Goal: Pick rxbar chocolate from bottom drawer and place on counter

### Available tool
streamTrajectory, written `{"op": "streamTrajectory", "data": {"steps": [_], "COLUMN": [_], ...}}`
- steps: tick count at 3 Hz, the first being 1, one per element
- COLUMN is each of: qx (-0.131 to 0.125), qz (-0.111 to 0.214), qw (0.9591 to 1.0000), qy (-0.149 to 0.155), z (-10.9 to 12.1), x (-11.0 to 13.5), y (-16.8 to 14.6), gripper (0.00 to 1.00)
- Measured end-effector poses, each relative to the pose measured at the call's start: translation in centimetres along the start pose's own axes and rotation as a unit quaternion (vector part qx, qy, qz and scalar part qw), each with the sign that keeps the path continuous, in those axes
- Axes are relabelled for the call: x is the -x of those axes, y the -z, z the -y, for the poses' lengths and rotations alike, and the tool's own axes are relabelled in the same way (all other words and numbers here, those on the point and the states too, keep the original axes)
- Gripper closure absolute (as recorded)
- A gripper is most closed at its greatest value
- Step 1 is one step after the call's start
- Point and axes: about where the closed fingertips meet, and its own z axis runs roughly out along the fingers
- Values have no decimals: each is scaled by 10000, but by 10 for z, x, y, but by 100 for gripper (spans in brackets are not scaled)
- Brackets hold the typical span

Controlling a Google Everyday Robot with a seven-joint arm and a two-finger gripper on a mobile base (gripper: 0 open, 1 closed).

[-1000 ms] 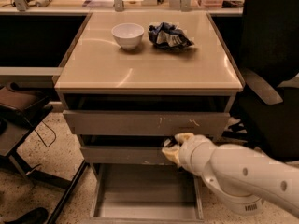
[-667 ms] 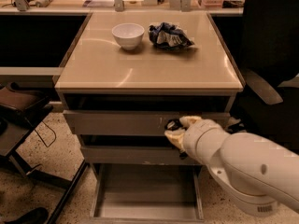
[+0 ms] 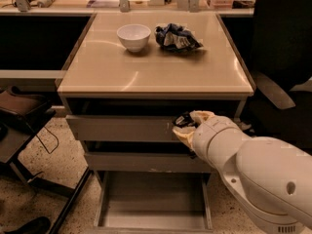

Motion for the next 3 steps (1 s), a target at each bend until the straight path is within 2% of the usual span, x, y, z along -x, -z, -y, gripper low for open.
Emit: {"op": "streamTrajectory", "data": {"steps": [1,2,3], "qx": [-34,-276,-621], "qz": [-36,93,281], "qw": [10000,9996,9976], "qy": [16,17,-85], "z": [5,33,70], "x": [-1,32,92], "y": [-4,-13,-24], "gripper": [100,100,100]}}
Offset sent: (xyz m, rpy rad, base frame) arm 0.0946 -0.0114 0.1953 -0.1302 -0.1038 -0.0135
